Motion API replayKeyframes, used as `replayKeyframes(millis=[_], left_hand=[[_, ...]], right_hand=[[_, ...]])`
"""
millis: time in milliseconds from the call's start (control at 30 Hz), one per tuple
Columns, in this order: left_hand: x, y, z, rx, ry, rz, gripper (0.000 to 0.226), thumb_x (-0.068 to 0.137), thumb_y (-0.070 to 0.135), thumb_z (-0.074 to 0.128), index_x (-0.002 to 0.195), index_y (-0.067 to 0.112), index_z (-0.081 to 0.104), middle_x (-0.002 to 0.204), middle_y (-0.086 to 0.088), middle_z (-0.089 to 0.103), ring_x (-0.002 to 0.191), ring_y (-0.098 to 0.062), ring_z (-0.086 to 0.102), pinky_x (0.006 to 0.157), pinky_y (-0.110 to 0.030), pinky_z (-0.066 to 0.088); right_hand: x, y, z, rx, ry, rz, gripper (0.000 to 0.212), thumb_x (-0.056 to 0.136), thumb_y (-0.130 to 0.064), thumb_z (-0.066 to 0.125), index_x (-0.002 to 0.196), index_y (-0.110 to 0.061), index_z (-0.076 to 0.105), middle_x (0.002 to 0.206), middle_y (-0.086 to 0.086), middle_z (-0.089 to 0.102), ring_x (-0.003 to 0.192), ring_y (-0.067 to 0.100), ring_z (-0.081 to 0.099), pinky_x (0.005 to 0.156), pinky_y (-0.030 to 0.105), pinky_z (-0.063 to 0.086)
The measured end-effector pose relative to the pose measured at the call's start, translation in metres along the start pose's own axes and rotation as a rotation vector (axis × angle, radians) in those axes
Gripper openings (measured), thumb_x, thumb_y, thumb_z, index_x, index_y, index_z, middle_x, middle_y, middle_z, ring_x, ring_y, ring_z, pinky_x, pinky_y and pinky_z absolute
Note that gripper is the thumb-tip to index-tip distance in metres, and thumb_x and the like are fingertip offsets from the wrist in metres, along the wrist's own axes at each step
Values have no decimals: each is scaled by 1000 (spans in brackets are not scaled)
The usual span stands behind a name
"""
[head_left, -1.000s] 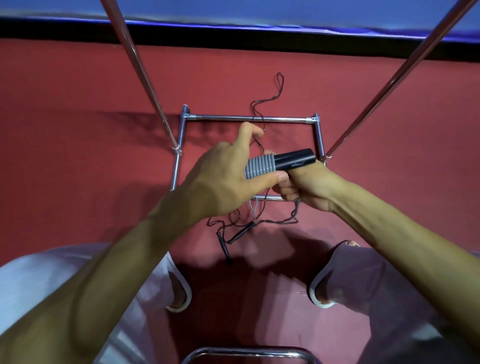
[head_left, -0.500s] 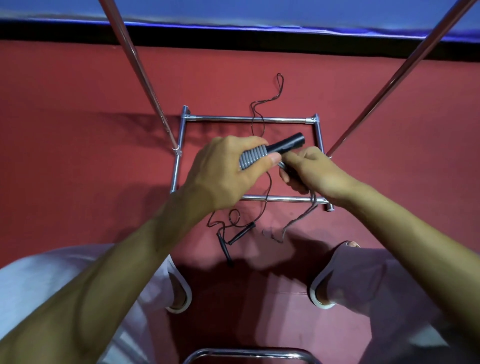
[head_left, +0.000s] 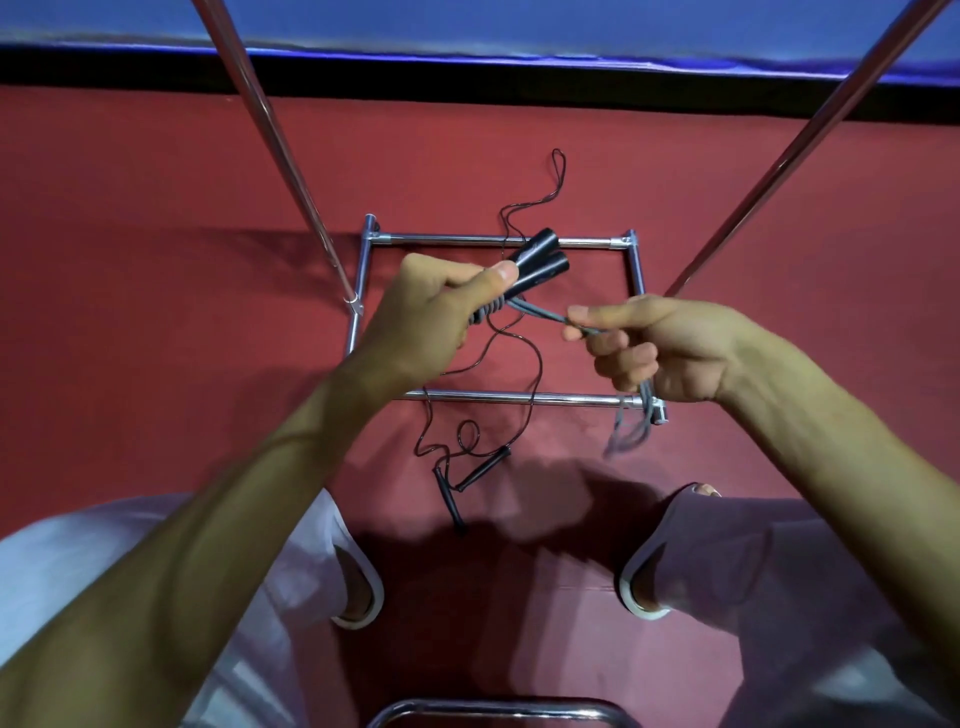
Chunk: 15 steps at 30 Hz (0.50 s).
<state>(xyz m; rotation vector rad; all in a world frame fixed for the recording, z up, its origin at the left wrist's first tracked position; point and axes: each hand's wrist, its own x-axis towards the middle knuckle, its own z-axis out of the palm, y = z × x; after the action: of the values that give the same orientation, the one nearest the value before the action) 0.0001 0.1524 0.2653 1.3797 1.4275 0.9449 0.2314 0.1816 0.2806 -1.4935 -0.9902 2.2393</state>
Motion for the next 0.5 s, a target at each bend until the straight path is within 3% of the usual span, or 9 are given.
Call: replayKeyframes(millis=[67,133,200,267,367,433,500], left_hand=[[-2,0,3,1,-10,15,63,94,49,62,81,-13,64,60,-7,32,55,-18,30,53,-35,26],[-1,0,3,-8,11,-8,63,95,48,63,79,-13,63,57,-5,32,52,-18,29,53,-32,26],[1,2,1,-11,50,-53,62,98,42,64,75,-15,58,53,1,31,45,-16,29,48,-24,25],[2,4,-1,-25,73,-110,61,99,39,64,73,-15,52,54,-1,30,41,-14,31,40,-19,25],[1,7,0,-50,68,-174,51,99,40,64,64,5,53,59,-4,31,36,-10,31,35,-15,24],[1,9,1,-62,54,-195,48,99,41,64,62,13,52,65,-7,31,37,-9,28,36,-15,23],[0,11,0,-59,32,-200,48,98,43,64,62,13,54,70,-10,30,40,-11,26,37,-15,22]], right_hand=[[2,-1,-4,7,-19,12,20,97,-22,57,89,-5,65,50,-8,34,34,1,25,37,15,13],[2,2,-1,-155,74,-191,24,102,-18,56,91,-1,67,46,-4,37,35,5,24,37,17,13],[-1,6,6,-387,190,-449,15,97,-15,67,95,0,69,46,1,49,37,10,32,38,18,24],[-2,10,6,-728,328,-682,13,87,-16,81,94,-10,72,53,7,63,42,16,48,45,25,42],[-1,13,-2,-1119,548,-910,9,86,-24,82,92,-20,78,66,2,72,56,14,64,66,35,56],[-1,11,-3,-1183,584,-919,11,92,-30,76,91,-20,80,68,-4,74,58,9,67,69,36,58],[-2,8,-1,-980,450,-671,24,98,-28,69,84,-11,78,57,-2,69,42,8,59,52,25,51]])
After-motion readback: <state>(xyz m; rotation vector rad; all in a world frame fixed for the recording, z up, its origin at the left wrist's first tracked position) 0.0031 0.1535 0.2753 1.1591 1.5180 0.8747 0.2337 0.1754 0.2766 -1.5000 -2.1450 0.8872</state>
